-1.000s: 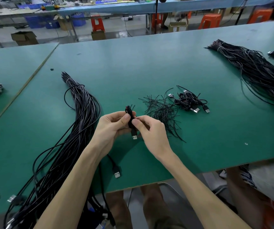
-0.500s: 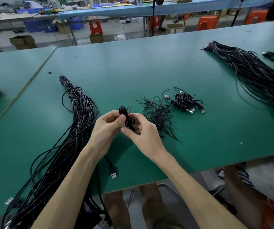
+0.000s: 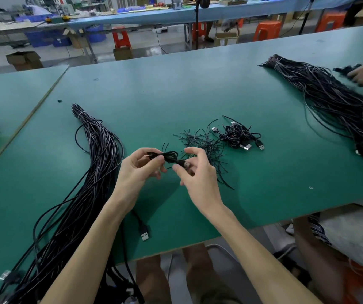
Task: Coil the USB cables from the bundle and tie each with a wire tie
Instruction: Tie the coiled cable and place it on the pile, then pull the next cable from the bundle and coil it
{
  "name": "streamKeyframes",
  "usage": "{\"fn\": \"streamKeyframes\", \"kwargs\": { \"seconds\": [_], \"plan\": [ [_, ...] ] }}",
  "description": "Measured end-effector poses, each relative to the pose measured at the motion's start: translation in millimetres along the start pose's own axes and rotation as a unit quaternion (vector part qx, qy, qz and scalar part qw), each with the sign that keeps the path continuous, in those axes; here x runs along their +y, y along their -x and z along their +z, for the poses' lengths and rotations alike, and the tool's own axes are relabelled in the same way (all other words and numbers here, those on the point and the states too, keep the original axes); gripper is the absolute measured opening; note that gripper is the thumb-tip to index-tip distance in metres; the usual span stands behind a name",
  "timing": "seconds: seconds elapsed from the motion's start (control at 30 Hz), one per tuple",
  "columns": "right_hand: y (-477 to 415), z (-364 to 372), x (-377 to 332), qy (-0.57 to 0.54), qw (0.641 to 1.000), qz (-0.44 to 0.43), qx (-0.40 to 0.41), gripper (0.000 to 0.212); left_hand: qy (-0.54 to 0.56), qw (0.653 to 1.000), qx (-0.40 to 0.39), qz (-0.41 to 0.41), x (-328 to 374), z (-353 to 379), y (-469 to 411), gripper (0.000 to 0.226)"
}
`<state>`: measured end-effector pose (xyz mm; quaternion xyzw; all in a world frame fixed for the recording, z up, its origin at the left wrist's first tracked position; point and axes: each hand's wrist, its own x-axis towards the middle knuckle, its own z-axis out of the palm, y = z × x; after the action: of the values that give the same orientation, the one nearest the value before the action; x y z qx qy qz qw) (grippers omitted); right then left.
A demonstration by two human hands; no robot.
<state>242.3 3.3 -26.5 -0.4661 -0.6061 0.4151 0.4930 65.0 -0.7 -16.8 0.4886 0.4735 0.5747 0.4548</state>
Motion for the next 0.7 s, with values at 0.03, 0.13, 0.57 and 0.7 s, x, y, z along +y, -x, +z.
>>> {"fn": "streamKeyframes", "kwargs": {
  "seconds": [0.03,0.13,0.57,0.7],
  "plan": [
    [0.6,0.5,0.1,-0.002,1.0,0.002,0.001,0.038,0.014,1.0,0.022,0.002,2.1,0.9,0.2,0.015],
    [0.9,3.6,2.4,0.041,0.999,0.008,-0.02,0.031,0.032,0.996,0.084,-0.017,13.6,5.3,-4.5,0.01],
    [-2.3,1.2,7.4,0.082,0.995,0.034,-0.039,0.022,-0.214,0.972,0.073,-0.066,21.5,137.8,-98.2,0.017],
    [-5.0,-4.2,4.2,0.032,0.998,0.049,-0.009,0.025,-0.34,0.936,0.018,-0.086,11.7,162.1,-119.0,0.028]
  ]
}}
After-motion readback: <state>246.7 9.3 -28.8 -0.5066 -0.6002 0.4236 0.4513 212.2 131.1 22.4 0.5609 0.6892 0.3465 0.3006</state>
